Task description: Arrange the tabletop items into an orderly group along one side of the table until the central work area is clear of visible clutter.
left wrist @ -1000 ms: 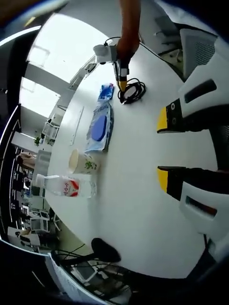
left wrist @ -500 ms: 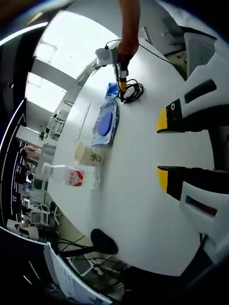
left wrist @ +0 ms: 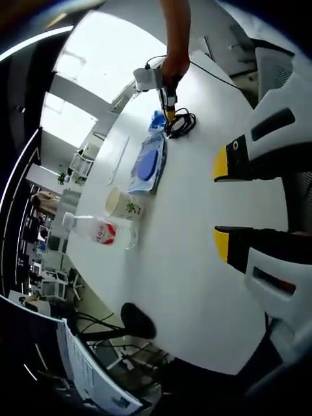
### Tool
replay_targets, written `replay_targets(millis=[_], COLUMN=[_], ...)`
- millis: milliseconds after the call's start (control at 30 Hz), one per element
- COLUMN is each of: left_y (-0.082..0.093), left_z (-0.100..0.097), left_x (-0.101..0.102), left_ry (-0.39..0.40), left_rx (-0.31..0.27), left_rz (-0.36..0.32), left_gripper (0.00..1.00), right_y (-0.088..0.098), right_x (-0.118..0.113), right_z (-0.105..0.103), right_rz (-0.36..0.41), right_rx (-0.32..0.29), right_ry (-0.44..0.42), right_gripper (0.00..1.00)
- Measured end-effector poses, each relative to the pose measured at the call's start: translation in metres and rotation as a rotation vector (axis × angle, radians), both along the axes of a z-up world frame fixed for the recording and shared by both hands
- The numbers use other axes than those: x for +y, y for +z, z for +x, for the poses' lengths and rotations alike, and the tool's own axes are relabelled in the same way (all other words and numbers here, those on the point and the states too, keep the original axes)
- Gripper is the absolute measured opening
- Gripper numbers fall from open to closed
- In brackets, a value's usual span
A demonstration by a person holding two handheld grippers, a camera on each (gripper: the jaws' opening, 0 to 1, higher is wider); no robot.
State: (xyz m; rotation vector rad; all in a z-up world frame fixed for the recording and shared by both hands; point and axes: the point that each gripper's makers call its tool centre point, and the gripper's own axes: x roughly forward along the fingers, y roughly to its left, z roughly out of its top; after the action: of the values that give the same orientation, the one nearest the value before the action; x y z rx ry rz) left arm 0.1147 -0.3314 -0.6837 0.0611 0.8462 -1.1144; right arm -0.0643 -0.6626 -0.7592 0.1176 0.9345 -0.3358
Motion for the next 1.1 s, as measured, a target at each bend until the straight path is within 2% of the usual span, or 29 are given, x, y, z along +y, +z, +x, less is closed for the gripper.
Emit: replay_targets(millis=[100,300,500,800,1100], left_y=[0.001,0.004,0.008,0.01,0.012], left_z=[0.001,0.004,0.008,0.008,0.01], left_x=[-0.002,-0.01,-0.018,-0.024,-0.025], left_ry=[-0.005,-0.025,-0.039,-0.052,-0.069], left_rx=[-0.002,-0.01,-0.014,-0.009,-0.028], left_rz=[0.0,-0.005,-0.019,-0.035,-0.045], left_gripper=[0.25,0.26,0.26,0.26,0.25], right_y=[0.008,0.015,0.025,0.029,0.032], right_x=[0.001,0.003,0.009,0.015,0.026], right_z=[0.001,-0.006,-0.014,-0.024,-0.033], right_rz=[0.038,0.031,0.024,0.029,0.031], right_rx=[-0.058,-0.077,-0.108,-0.111,-0.105], right_ry=[-0.07,-0.074,-0.086,-0.106,-0.116], right_gripper=[0.05,0.11,0.12,0.12,0.13])
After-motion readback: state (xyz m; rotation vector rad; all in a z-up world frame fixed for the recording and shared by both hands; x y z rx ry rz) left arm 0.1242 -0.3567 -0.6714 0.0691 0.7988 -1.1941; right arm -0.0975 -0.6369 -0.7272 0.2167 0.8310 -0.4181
